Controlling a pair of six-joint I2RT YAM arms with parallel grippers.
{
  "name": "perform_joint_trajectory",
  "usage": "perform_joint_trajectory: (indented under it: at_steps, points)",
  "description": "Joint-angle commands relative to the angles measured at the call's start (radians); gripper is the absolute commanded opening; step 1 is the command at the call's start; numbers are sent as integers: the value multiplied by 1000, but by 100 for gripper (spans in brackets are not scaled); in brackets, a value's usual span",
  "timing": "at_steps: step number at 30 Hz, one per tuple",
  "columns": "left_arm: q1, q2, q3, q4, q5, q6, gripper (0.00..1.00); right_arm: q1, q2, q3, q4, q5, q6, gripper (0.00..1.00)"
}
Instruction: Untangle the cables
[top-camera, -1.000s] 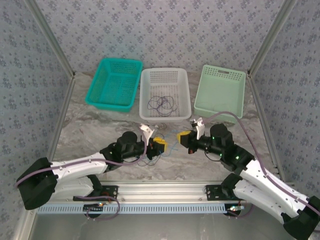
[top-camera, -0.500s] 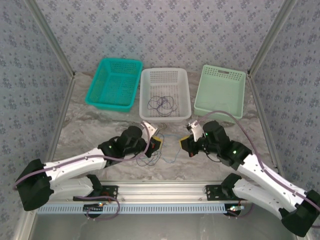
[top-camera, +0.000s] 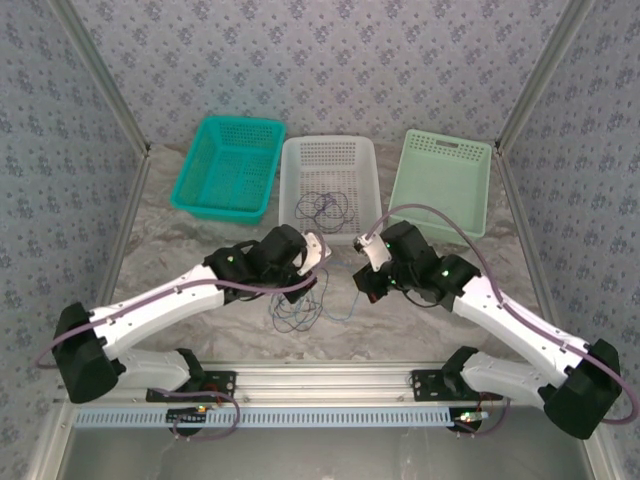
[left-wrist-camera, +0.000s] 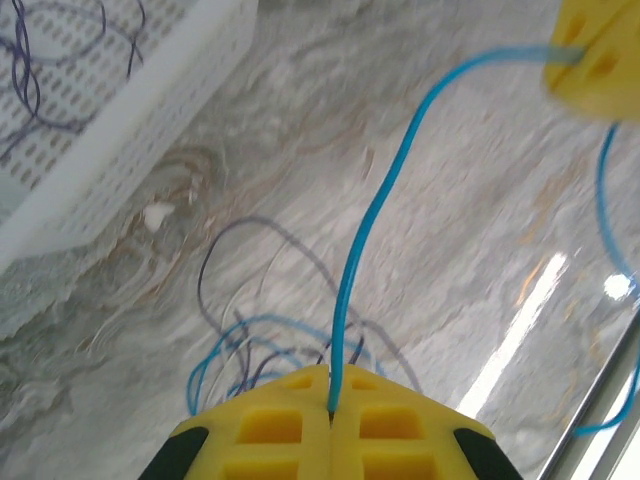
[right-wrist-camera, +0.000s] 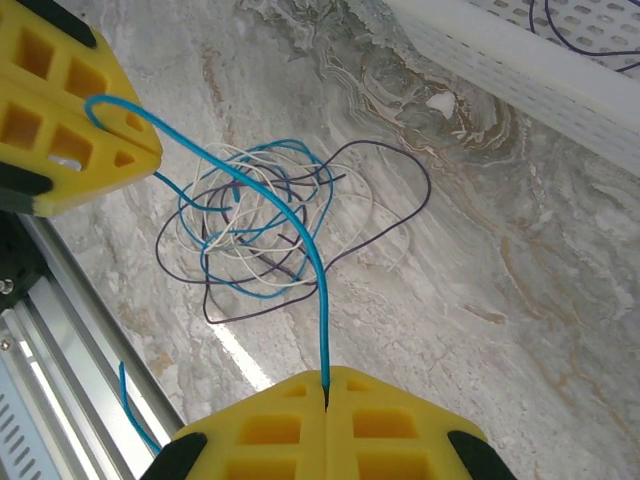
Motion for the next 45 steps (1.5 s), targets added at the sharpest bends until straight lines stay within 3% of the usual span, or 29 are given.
perform_joint_trajectory:
  at_steps: [1,6,7,10,14,16,21,27,32,35,38,45]
  points:
    - [-2,25,48,-169,-73,79,0,4,9,40,-46,20,-53,2]
    - [-2,7,46,-146,-156,79,0,6,41,47,-46,-3,-65,7]
    - [-1,-7,44,-126,-171,77,0,5,46,49,-46,-8,-66,14]
    - [13,-53,46,-78,-204,70,0,3,38,45,-18,12,-52,53]
    - [62,-102,90,-36,-270,45,0,-16,-38,10,75,69,4,75]
    - [94,-116,122,-23,-298,41,0,-28,-79,-15,117,79,30,81]
    - [210,-103,234,-7,-332,60,0,-51,-117,-41,125,90,66,81]
    - [465,-46,325,34,-270,10,0,-56,-116,-80,126,95,104,81]
    - [724,75,355,88,-55,-97,0,-58,-117,-112,149,84,140,81]
    - [830,182,374,127,89,-163,0,-58,-119,-125,151,91,152,81]
    - [884,296,405,161,189,-200,0,-58,-129,-139,154,108,167,81]
    - [926,514,522,152,292,-269,0,-57,-146,-175,161,111,199,81]
